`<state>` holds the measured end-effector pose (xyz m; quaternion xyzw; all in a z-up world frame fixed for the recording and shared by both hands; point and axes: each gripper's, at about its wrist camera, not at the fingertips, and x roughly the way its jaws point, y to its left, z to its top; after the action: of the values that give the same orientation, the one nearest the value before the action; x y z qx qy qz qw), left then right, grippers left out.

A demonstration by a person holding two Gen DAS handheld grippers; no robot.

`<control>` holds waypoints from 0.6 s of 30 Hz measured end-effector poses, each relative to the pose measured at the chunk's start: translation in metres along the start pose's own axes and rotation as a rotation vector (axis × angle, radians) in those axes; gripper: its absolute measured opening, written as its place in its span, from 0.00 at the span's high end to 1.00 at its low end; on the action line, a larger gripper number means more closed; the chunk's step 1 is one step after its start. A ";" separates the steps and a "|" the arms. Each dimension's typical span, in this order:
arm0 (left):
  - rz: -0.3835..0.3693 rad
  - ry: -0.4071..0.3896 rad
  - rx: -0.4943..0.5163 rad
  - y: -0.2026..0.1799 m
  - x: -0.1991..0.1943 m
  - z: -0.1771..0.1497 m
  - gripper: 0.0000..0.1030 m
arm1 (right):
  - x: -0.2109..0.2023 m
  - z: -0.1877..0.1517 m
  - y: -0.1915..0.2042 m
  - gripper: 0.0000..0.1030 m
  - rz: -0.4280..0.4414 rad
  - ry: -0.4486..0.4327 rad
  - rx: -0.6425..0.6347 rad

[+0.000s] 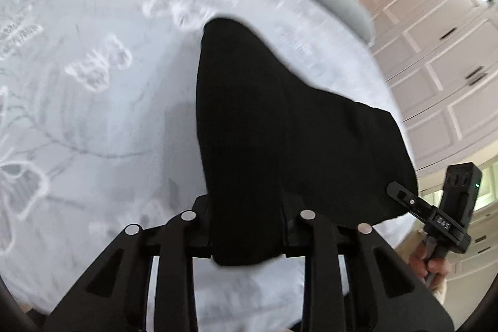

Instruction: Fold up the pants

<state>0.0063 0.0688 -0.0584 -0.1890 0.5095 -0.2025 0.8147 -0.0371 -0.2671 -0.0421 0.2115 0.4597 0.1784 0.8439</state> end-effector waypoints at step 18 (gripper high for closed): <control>0.378 -0.241 0.239 -0.052 -0.010 -0.035 0.15 | 0.035 -0.001 -0.008 0.53 -0.226 0.037 0.004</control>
<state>-0.0366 0.0268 -0.0388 -0.0157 0.4075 -0.0812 0.9094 -0.0188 -0.2560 -0.0712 0.1569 0.4964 0.0851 0.8495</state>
